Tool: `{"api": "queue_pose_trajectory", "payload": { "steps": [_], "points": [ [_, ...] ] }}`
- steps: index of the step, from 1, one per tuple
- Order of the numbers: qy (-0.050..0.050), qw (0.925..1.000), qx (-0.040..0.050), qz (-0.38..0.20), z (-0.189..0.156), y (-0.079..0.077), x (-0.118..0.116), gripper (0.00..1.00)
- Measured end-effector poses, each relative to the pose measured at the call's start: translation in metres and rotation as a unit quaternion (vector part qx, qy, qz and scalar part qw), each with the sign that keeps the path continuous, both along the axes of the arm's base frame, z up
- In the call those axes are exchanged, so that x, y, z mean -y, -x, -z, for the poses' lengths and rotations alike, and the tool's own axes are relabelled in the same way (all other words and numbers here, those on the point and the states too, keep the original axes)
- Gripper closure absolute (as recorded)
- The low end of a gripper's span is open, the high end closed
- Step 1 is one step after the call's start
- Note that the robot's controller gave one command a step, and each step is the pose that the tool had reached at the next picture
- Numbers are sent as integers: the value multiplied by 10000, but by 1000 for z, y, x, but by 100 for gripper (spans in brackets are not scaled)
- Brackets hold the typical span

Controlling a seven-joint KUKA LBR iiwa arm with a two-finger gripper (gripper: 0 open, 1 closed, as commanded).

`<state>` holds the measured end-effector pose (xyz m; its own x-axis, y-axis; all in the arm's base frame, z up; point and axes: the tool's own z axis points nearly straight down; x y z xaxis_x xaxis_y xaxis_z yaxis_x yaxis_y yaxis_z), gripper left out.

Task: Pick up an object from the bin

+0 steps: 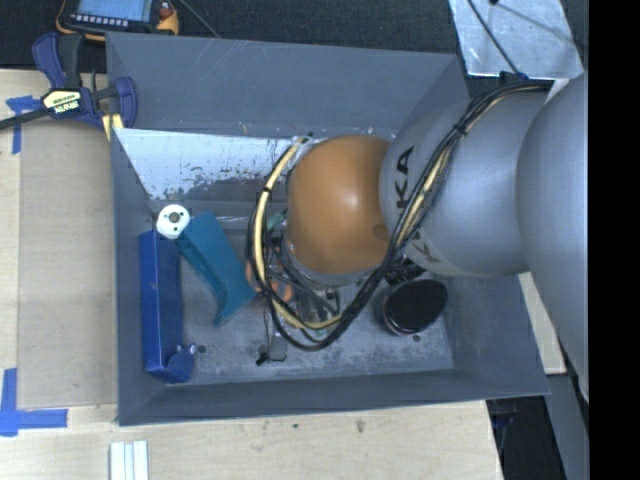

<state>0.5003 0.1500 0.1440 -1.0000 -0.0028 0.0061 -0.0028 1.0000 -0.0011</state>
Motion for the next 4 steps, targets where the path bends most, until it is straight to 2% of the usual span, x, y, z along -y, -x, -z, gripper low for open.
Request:
{"api": "queue_pose_trajectory", "payload": {
  "steps": [1, 2, 3, 4],
  "points": [
    [-9, 10000, 40, 14, -4, -2, 1, 0],
    [-18, 9873, 72, -1590, 32, -54, 34, 0],
    [-18, 9796, 55, -2007, 40, -72, 55, 0],
    [-12, 9983, 48, -574, 31, -103, 67, 0]
  ]
}}
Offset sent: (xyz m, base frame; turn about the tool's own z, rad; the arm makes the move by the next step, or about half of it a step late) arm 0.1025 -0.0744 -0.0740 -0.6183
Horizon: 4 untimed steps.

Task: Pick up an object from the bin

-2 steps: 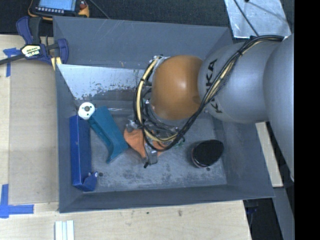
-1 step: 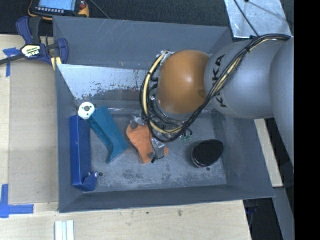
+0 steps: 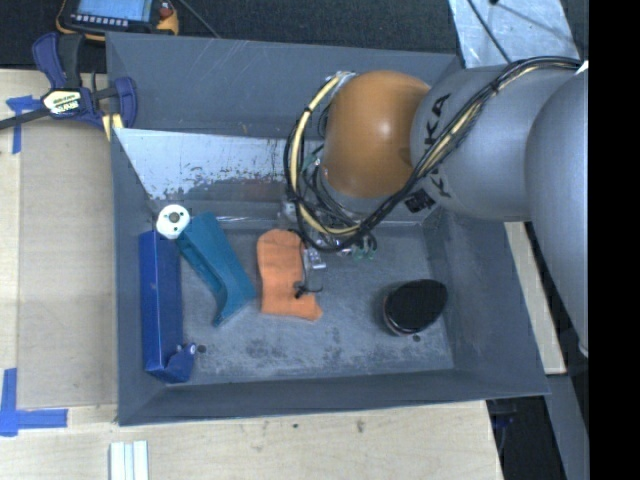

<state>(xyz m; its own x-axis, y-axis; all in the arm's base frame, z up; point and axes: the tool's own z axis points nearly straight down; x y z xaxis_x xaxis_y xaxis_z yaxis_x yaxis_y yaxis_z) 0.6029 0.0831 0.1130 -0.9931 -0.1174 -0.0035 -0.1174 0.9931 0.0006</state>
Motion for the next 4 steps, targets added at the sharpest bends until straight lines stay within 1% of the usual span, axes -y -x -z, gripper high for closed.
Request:
{"api": "queue_pose_trajectory", "payload": {
  "steps": [1, 2, 4],
  "points": [
    [-12, 9981, 112, -600, 35, 22, 7, 0],
    [-46, 9987, 93, 504, 32, -6, -3, 100],
    [-42, 9987, 77, 504, 26, -4, -3, 100]
  ]
}}
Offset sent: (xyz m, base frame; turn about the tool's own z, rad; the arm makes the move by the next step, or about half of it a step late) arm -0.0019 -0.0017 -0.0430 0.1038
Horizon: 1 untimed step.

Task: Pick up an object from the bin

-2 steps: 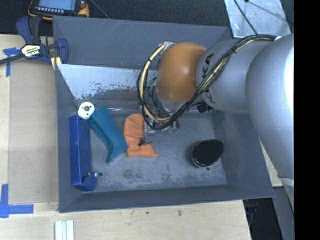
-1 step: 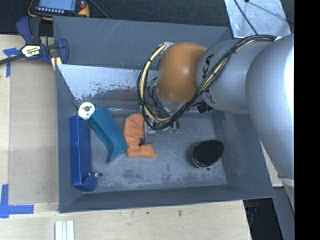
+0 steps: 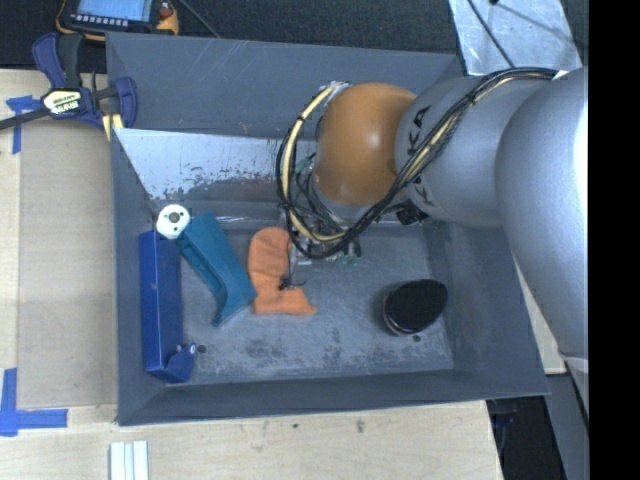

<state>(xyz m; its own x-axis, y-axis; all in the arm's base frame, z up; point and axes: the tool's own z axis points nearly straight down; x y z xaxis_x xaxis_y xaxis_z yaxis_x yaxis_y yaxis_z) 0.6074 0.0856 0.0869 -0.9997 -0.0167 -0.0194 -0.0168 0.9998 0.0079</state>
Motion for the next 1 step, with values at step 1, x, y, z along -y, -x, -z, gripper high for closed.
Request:
{"api": "queue_pose_trajectory", "payload": {
  "steps": [1],
  "points": [
    [22, 10000, -53, -1, -18, 2, 1, 100]
  ]
}}
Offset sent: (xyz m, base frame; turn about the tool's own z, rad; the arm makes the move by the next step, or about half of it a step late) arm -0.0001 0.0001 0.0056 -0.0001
